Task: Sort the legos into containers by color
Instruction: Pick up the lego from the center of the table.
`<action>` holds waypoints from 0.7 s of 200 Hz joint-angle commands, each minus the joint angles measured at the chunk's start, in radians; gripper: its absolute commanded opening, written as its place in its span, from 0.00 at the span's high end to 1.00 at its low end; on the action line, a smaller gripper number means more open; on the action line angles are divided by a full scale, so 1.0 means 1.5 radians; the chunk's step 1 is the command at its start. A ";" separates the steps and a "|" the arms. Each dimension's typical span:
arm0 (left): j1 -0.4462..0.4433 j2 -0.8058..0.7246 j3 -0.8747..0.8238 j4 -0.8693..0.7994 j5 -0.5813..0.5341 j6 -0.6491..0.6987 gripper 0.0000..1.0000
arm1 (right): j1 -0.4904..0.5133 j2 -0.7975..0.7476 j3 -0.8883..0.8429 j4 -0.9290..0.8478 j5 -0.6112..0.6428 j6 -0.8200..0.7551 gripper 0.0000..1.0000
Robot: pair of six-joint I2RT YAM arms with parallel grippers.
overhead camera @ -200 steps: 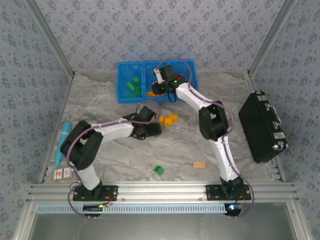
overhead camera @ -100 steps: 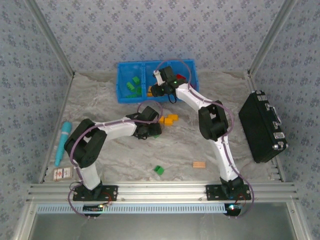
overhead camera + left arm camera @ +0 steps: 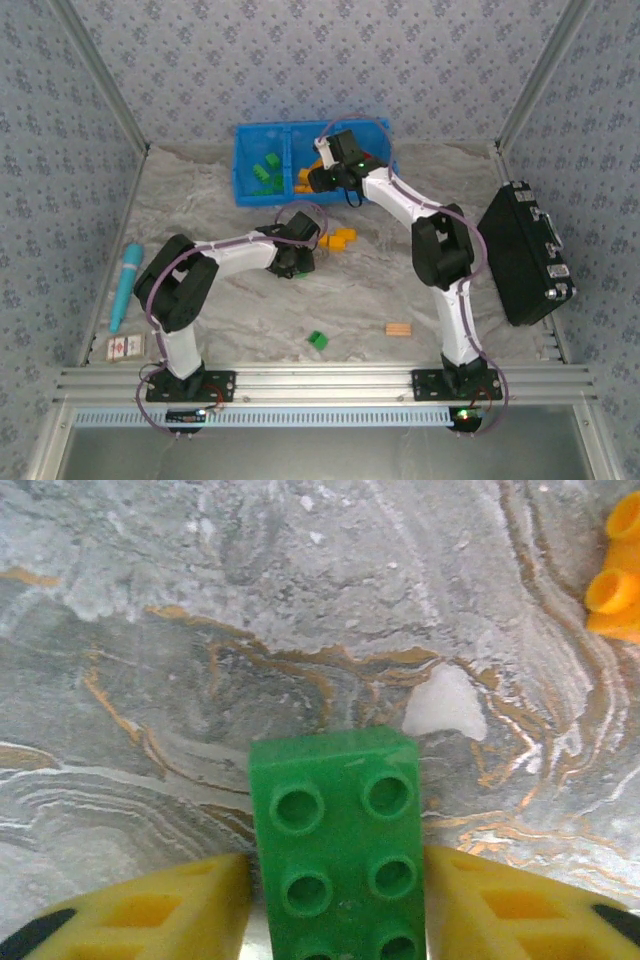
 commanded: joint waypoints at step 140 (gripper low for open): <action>0.101 -0.143 -0.002 -0.020 -0.033 0.160 0.75 | 0.061 -0.486 -0.550 -0.023 0.097 0.077 0.39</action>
